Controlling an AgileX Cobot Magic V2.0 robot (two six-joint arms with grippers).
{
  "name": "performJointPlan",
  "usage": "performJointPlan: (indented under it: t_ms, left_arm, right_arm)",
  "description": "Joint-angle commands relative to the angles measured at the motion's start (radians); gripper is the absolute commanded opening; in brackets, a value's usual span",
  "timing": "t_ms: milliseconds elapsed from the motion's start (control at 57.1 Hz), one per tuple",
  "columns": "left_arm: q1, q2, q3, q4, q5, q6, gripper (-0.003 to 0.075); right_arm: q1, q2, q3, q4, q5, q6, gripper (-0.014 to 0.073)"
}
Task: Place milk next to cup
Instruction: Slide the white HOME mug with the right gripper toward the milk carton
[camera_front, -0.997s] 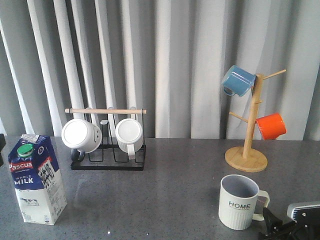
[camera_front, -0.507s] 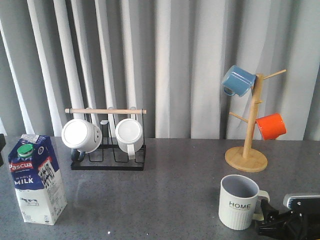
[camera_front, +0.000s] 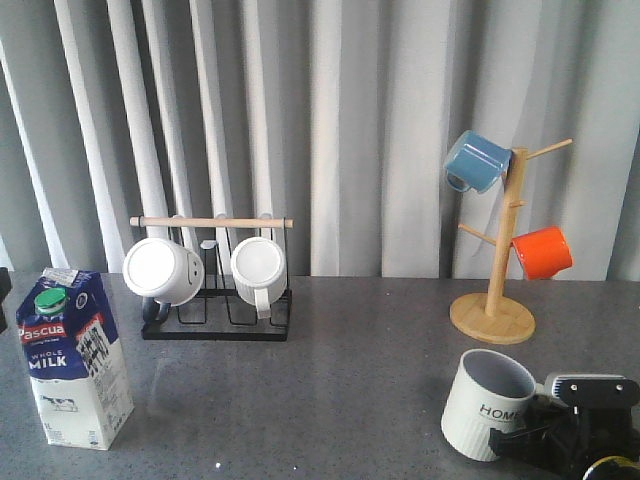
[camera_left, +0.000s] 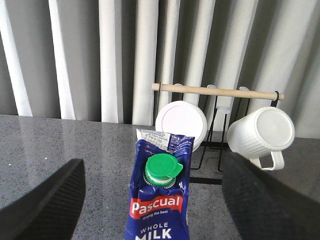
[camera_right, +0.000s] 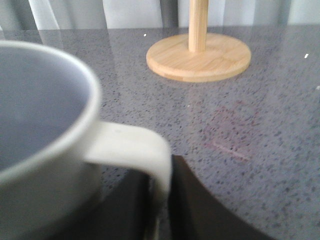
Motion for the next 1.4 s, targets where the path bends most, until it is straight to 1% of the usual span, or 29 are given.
performJointPlan:
  t_ms: [0, 140, 280, 367, 490, 542, 665, 875, 1085, 1207, 1382]
  left_arm:
    - [-0.002, -0.015, -0.035, -0.002, -0.070, 0.000, 0.0533]
    - [-0.002, -0.015, -0.035, -0.002, -0.069, 0.000, 0.0533]
    - [-0.002, -0.015, -0.035, -0.002, -0.069, 0.000, 0.0533]
    - [-0.002, -0.015, -0.035, -0.002, -0.069, 0.000, 0.0533]
    - [-0.002, -0.015, -0.035, -0.002, -0.069, 0.000, 0.0533]
    - [-0.002, -0.015, -0.035, -0.002, -0.069, 0.000, 0.0533]
    - [-0.002, -0.015, -0.035, -0.002, -0.069, 0.000, 0.0533]
    - [-0.002, -0.015, -0.035, -0.002, -0.069, 0.000, 0.0533]
    - [-0.002, -0.015, -0.035, -0.002, -0.069, 0.000, 0.0533]
    - [-0.002, -0.015, -0.035, -0.002, -0.069, 0.000, 0.0533]
    - [-0.002, -0.015, -0.035, -0.002, -0.069, 0.000, 0.0533]
  right_arm:
    - [0.023, -0.043, -0.025, -0.013, -0.058, 0.044, -0.0010]
    - [0.101, -0.043, -0.034, 0.028, -0.069, 0.030, -0.0001]
    - [0.204, -0.043, -0.086, 0.131, -0.026, -0.001, 0.0001]
    - [0.280, -0.043, -0.134, 0.230, -0.006, -0.062, 0.0003]
    - [0.374, -0.039, -0.209, 0.371, 0.028, -0.210, 0.0006]
    - [0.402, -0.032, -0.244, 0.405, 0.048, -0.259, 0.0008]
    - [0.455, -0.002, -0.305, 0.434, 0.097, -0.335, 0.0009]
    - [0.518, 0.068, -0.363, 0.606, 0.117, -0.375, 0.0009]
    - [0.528, 0.091, -0.372, 0.614, 0.133, -0.415, 0.0031]
    - [0.528, 0.083, -0.372, 0.611, 0.141, -0.453, 0.0085]
    - [0.526, 0.054, -0.370, 0.608, 0.191, -0.481, 0.0205]
